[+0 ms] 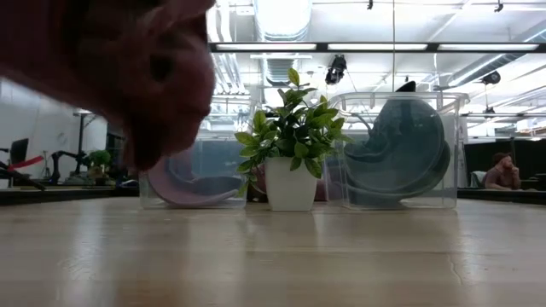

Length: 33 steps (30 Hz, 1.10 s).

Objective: Pick & Place hat
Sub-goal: Put the bottom red cap into the left transparent bin

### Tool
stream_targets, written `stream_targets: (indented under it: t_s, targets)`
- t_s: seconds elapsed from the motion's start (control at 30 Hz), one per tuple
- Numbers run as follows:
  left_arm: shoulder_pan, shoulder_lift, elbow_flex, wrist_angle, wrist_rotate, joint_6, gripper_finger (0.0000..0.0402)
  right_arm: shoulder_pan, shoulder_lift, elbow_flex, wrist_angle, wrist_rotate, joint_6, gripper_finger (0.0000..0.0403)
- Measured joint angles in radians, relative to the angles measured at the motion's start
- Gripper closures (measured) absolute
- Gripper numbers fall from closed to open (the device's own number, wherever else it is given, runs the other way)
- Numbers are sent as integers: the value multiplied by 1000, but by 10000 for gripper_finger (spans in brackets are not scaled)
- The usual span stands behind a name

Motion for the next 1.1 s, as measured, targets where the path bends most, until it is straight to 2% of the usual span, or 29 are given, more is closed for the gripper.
stream_targets:
  t_s: [0.13, 0.3, 0.4, 0.53, 0.63, 0.97, 1.1]
  targets:
    - [3, -13, 10, 27, -31, -13, 400, 0, 0, 0, 0, 0, 0, 174]
    - [5, -27, 16, 65, -17, -14, 401, 0, 0, 0, 0, 0, 0, 174]
    - [11, -50, 15, 159, -41, 14, 401, 0, 0, 0, 0, 0, 0, 174]
    - [13, -93, 15, 279, -81, 128, 401, 0, 0, 0, 1, 0, 0, 174]
    - [14, -111, 15, 289, -117, 99, 397, 0, 0, 0, 0, 0, 0, 174]
    - [-8, -185, 15, 358, -411, 176, 394, 0, 0, 0, 0, 0, 0, 174]
    - [-10, -226, 15, 259, -469, 127, 393, 0, 0, 0, 0, 0, 0, 174]
